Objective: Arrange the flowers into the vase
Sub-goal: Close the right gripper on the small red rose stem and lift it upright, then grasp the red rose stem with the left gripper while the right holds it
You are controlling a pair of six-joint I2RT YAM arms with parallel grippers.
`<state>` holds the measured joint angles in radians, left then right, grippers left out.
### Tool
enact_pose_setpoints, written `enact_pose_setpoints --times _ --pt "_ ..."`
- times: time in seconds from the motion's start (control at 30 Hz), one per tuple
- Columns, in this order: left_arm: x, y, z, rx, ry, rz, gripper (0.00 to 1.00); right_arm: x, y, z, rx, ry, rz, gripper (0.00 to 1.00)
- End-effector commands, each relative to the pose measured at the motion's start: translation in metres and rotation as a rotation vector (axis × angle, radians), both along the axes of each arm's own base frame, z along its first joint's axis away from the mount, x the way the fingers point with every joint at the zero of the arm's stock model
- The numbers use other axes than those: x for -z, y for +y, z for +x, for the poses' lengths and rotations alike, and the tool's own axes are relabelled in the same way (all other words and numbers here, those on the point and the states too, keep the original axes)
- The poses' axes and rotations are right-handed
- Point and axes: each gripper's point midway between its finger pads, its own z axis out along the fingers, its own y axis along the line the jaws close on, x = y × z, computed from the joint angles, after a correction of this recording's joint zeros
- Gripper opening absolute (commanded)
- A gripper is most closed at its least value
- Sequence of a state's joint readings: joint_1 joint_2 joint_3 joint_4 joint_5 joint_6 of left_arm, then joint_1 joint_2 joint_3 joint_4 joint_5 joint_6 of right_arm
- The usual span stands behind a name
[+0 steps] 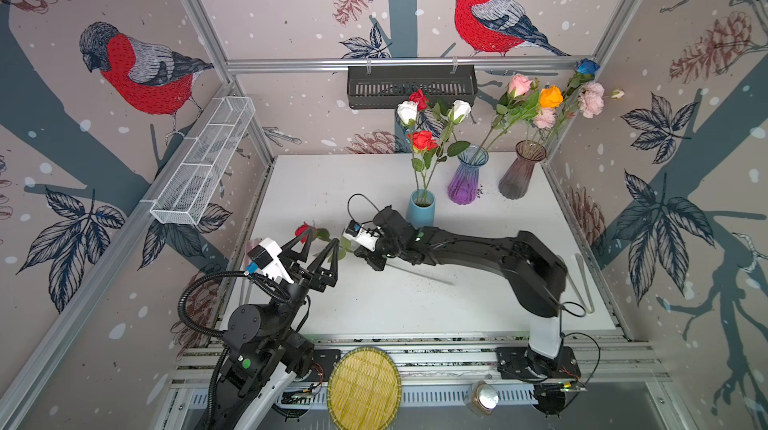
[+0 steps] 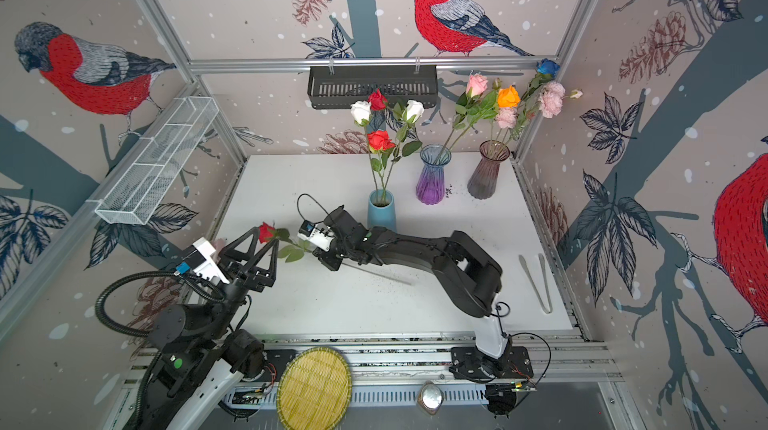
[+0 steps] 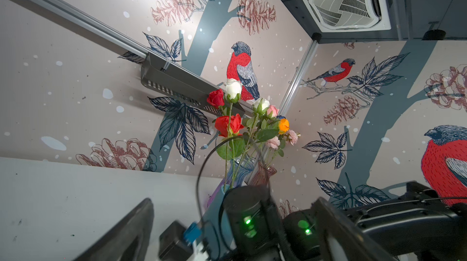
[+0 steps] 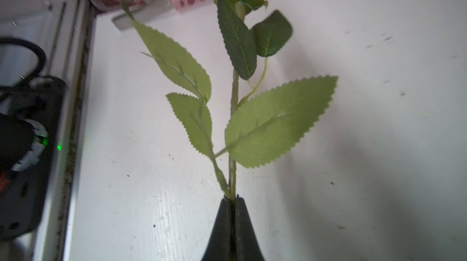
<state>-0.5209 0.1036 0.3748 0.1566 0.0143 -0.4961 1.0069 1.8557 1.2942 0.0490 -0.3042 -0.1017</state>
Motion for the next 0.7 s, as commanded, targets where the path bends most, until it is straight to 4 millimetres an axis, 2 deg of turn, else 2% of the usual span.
enact_pose_setpoints --times 0.0,0.1,0.17,0.27,0.47,0.57,0.67 --pt "-0.007 -0.023 -0.003 0.152 -0.02 -0.062 0.96 -0.072 -0.017 0.018 0.127 -0.058 0.227 0.02" --pt "0.005 -0.044 0.005 0.241 0.019 -0.055 0.94 -0.119 -0.051 0.018 0.172 -0.1 0.363 0.02" --pt "0.012 -0.056 0.011 0.289 0.045 -0.054 0.92 -0.147 -0.067 0.001 0.113 -0.132 0.456 0.02" --pt "0.02 -0.073 0.017 0.371 0.065 -0.063 0.87 -0.173 -0.083 -0.026 0.037 -0.165 0.547 0.02" --pt "0.012 -0.117 0.005 0.515 -0.018 0.026 0.78 -0.208 -0.111 -0.059 -0.032 -0.175 0.663 0.02" --pt "0.005 -0.142 -0.003 0.597 -0.041 0.076 0.77 -0.215 -0.119 -0.074 -0.085 -0.176 0.697 0.02" --pt "0.004 -0.159 -0.005 0.659 -0.042 0.084 0.7 -0.217 -0.124 -0.082 -0.105 -0.177 0.711 0.02"
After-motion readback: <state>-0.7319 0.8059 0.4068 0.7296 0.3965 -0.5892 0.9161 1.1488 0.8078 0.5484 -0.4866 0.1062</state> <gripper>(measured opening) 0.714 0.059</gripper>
